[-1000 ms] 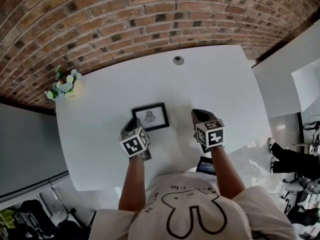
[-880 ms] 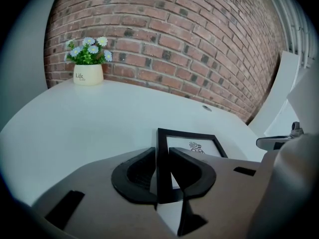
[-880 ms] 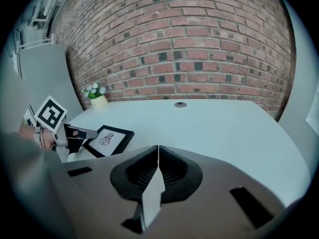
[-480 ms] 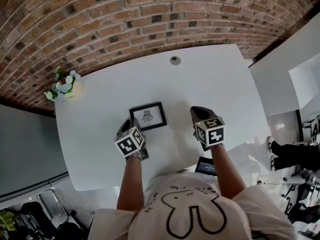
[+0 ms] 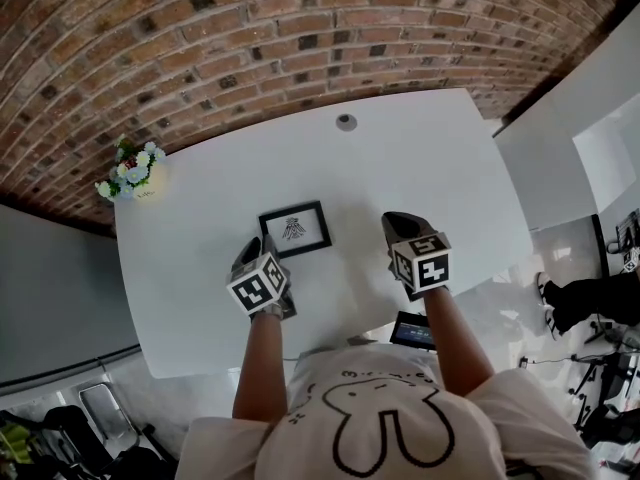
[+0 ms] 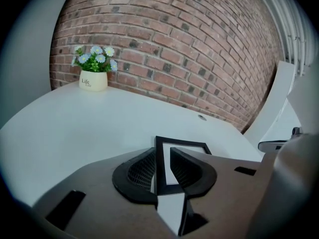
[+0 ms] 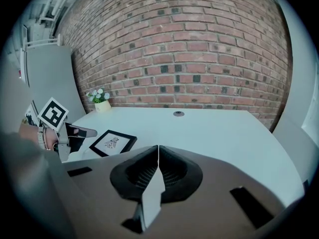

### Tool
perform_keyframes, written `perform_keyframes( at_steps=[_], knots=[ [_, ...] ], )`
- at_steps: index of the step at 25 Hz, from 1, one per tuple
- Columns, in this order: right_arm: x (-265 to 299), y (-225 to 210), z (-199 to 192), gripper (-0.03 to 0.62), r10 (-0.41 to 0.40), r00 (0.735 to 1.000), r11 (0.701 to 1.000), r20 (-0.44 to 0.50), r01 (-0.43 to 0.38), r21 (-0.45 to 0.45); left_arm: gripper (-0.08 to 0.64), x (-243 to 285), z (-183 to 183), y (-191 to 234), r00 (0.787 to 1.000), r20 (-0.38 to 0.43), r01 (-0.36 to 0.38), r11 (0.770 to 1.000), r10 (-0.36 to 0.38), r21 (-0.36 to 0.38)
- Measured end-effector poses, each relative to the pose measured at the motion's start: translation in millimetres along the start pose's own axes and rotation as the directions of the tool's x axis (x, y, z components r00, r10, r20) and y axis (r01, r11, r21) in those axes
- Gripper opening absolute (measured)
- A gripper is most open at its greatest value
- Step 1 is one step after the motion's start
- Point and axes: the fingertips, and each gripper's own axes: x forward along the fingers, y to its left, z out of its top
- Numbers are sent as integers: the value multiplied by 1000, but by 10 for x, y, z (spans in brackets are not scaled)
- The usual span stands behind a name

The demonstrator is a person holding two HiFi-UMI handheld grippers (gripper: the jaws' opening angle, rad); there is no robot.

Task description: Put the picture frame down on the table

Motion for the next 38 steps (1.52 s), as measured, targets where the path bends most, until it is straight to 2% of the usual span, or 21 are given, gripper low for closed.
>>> perform_keyframes(
  at_steps=[3,5,12,17,20,26,29,38],
  knots=[
    [-70,17,40,18,6,1000,1000,13,-6,-10,73,-98,25,-46,1000,17,-3,1000,3,8],
    [-110,35,62,18,11,1000,1000,23,-11,-14,15,-189,59,-82,999,38,-4,1000,3,21],
    [-223,108,84,18,22,998,1000,53,-21,-21,12,-452,182,-178,994,103,19,998,-25,57],
    [-370,164,56,18,27,996,1000,84,-26,-13,12,-652,199,-279,989,136,34,993,-50,117],
    [-503,221,156,18,29,991,999,133,-25,-34,12,-792,250,-357,985,162,42,988,-66,148],
    [-804,216,460,18,5,962,998,273,13,-64,12,-1075,371,-463,962,249,70,983,-111,170],
    [-946,241,567,17,17,944,997,331,9,-79,12,-1231,444,-514,946,297,79,981,-129,176],
    [-1217,359,779,17,46,905,992,423,10,-129,12,-1608,750,-645,903,401,47,964,-154,263]
  ],
)
